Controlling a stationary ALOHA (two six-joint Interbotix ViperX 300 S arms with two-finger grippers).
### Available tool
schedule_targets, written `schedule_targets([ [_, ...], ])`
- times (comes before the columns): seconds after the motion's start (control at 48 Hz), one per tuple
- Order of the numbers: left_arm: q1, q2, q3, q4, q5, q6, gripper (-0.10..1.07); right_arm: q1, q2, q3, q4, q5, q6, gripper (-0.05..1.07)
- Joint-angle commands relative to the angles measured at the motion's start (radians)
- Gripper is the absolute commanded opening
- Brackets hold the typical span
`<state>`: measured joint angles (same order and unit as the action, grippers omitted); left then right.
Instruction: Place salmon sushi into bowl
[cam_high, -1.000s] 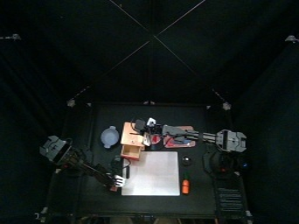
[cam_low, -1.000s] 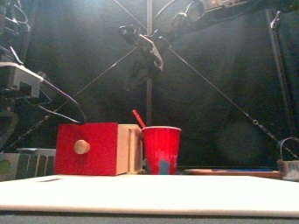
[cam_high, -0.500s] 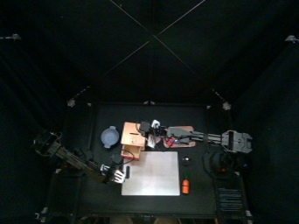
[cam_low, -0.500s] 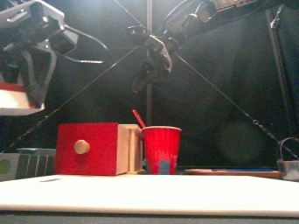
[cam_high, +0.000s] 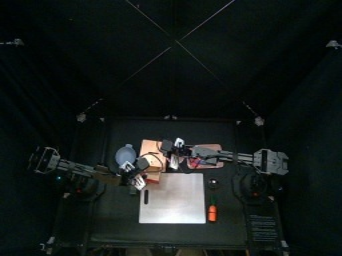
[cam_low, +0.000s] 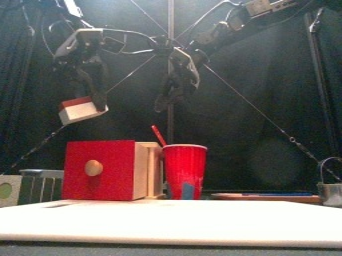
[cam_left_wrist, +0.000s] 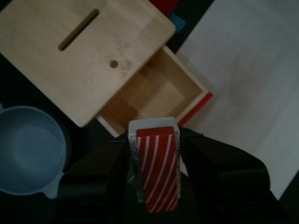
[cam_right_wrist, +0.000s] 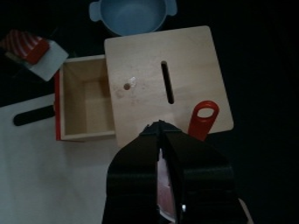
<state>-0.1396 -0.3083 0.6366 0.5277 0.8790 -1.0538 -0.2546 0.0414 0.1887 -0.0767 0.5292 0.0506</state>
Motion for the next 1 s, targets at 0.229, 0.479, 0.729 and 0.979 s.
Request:
schedule_targets([
  [0.229,0.127,-0.003,-0.002,-0.063,-0.175,0.23,0.58,-0.014,-0.054,0.012,0.018,-0.012,0.0,0.12],
  [0.479,0.156,0.034,0.046,0.009,-0.265,0.252,0.58,-0.017,-0.067,0.032,0.018,-0.025,0.0,0.12],
  [0.729,0.153,0.095,0.04,0.015,-0.281,0.267,0.59,-0.021,-0.078,0.044,0.028,-0.04,0.0,0.12],
  [0.979,0.15,0.11,0.035,0.003,-0.282,0.293,0.62,-0.026,-0.078,0.049,0.028,-0.041,0.0,0.12],
])
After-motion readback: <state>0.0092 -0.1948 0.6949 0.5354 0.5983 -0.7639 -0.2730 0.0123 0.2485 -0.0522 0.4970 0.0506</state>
